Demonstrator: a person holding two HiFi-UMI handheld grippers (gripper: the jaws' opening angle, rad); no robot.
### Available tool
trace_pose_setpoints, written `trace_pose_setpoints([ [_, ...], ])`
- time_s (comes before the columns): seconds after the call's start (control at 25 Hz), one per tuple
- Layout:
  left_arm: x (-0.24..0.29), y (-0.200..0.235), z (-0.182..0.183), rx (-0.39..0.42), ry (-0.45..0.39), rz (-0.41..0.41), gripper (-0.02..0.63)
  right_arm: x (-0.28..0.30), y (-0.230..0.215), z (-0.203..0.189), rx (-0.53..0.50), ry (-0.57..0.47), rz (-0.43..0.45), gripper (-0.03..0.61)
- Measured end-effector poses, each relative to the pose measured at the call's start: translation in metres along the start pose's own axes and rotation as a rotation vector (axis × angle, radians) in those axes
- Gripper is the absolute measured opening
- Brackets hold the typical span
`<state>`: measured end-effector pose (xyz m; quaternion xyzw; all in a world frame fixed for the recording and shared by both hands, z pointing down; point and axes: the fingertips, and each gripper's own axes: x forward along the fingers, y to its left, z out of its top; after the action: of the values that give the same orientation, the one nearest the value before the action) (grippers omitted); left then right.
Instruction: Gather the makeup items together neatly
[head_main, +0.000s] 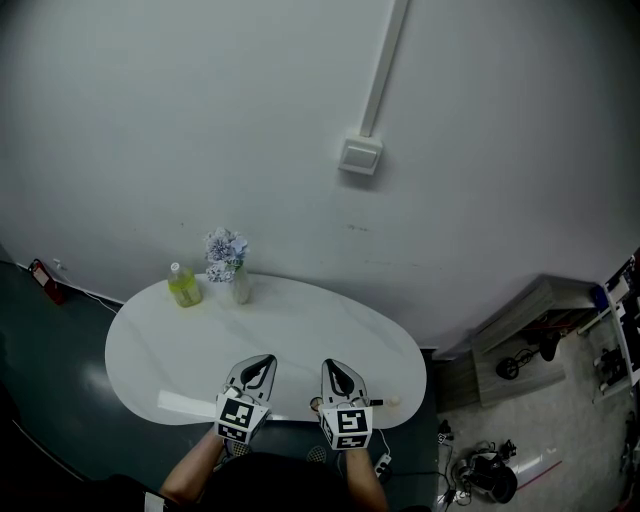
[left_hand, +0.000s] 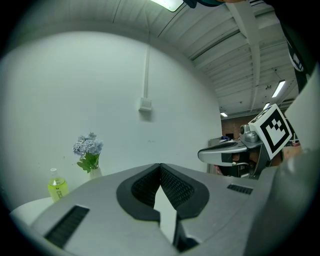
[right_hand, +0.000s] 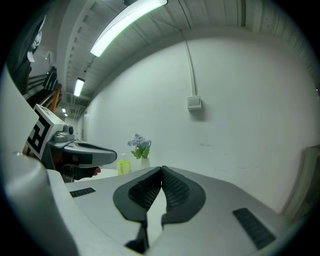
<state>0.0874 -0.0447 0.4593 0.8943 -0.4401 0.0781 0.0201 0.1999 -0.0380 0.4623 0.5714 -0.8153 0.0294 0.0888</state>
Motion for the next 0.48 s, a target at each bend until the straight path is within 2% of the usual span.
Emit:
trace_pose_setpoints([
  [0.48,0.0,-0.0027,-0.0024,0.002,0.006,-0.003,0.017,-0.0014,-0.0006,-0.0033,0.005,0.0,0.003,0.032],
])
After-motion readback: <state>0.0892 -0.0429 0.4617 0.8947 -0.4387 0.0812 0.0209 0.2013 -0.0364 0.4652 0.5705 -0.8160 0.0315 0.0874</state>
